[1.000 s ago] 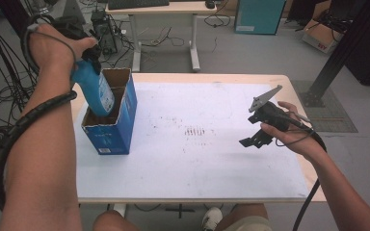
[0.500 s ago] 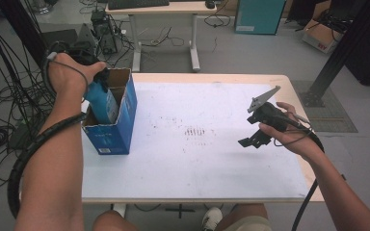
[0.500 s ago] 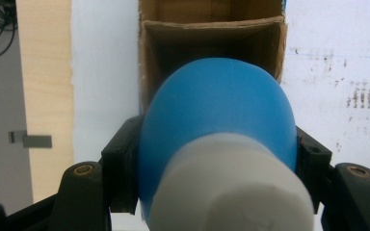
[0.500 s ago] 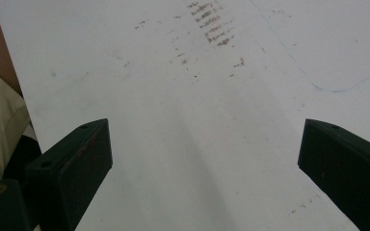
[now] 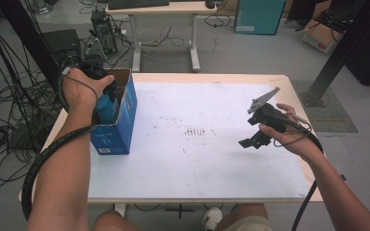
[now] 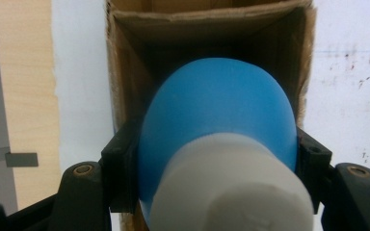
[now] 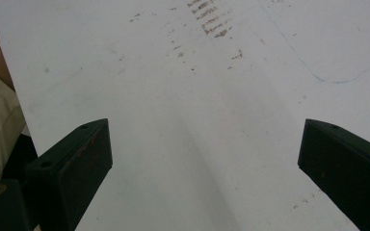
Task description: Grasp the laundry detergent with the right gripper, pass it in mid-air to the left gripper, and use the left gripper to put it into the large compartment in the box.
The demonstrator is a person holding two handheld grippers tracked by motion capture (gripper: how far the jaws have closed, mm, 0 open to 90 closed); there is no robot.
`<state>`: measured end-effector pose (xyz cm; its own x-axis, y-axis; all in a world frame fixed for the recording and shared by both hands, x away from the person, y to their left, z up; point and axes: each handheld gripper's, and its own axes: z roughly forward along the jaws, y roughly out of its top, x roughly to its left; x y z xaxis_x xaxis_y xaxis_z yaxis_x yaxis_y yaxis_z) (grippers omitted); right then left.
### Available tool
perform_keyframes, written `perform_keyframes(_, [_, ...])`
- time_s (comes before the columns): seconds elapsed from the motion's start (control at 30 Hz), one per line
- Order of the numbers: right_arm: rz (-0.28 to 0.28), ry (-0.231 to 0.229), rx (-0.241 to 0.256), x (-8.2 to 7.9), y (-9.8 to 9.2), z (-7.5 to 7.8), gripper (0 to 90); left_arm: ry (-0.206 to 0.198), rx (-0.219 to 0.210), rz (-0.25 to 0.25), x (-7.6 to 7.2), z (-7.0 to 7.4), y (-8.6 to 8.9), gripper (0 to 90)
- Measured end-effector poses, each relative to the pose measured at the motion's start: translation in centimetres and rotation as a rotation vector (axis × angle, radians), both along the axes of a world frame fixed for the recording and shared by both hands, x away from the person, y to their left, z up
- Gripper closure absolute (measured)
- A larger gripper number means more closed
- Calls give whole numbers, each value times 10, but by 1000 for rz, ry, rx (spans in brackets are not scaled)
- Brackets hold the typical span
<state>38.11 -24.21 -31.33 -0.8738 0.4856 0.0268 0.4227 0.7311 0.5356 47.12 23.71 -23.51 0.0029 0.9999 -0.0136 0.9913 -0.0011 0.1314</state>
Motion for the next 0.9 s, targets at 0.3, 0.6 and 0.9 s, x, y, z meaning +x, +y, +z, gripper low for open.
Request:
perform_keyframes(0.3, [-3,2,7,2,2,-2,48,8,4,-17,0,-16,0,366])
perform_keyframes(0.6, [-11,9,-1,3,3,-4,48,29,8,-41,0,-29,-1,366])
perform_keyframes(0.9, [-18,10,-6,5,4,-4,48,36,22,-72,2,-35,-7,365])
